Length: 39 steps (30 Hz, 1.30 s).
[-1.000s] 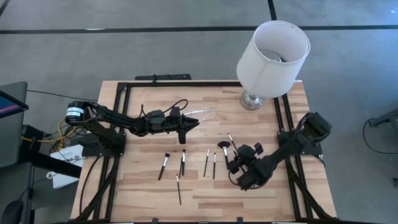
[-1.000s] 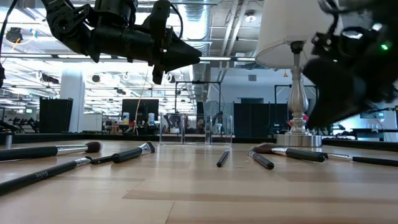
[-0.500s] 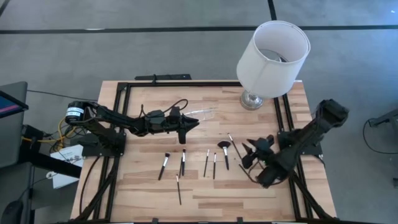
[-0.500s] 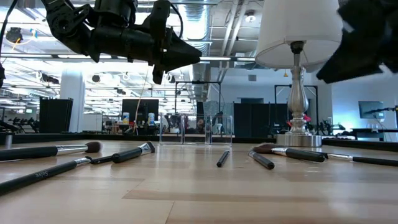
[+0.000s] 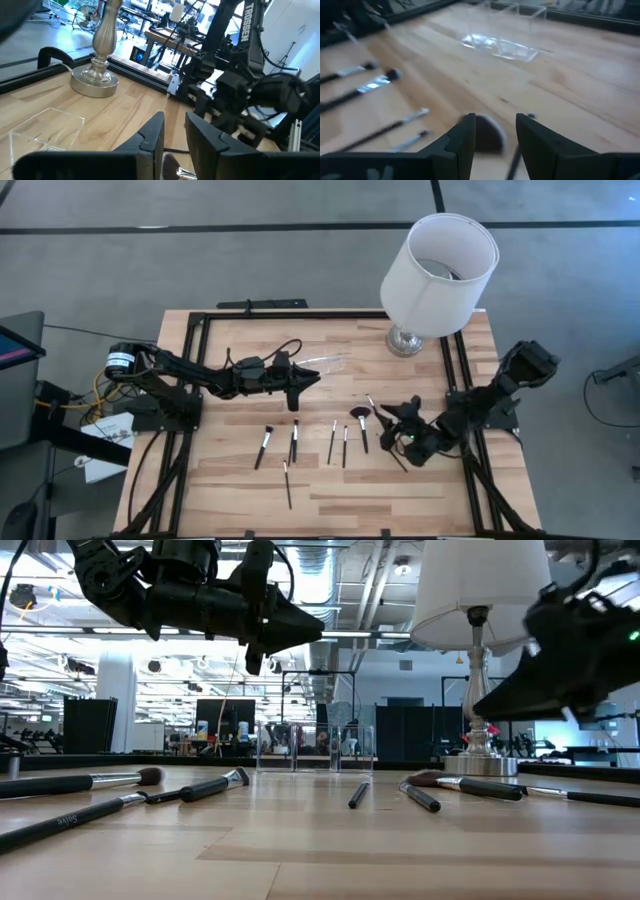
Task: Sort items
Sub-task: Put the right foundation brush into the transparent organizer
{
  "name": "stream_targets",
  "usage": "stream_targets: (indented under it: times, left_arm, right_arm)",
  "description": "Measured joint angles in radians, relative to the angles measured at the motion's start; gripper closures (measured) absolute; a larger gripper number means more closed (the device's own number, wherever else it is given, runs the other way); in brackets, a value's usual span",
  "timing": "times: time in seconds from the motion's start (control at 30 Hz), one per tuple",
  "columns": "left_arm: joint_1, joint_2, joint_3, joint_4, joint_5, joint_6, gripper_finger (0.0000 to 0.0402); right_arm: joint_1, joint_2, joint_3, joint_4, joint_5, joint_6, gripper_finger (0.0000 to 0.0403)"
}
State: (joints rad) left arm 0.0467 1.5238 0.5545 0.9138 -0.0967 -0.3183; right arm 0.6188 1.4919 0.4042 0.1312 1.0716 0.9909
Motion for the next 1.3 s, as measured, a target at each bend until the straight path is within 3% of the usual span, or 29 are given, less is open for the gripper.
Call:
stream_targets:
  times: [0.23, 0.77, 1.13, 1.3]
  left_arm:
    - [0.000, 0.000, 0.000, 0.000, 0.000, 0.000, 0.0325]
    - [0.000, 0.000, 0.000, 0.000, 0.000, 0.000, 0.0325]
    - [0.000, 0.000, 0.000, 0.000, 0.000, 0.002, 0.0325]
    - [0.000, 0.000, 0.000, 0.000, 0.000, 0.031, 0.0325]
  right_arm:
    - [-0.024, 0.158, 0.000, 0.025, -0.046, 0.083, 0.0271]
    - [0.023, 0.421, 0.005, 0.159, 0.049, 0.204, 0.0271]
    - [0.018, 0.480, 0.005, 0.149, 0.083, 0.204, 0.0276]
    - [0.000, 0.480, -0.008, 0.159, 0.080, 0.196, 0.0319]
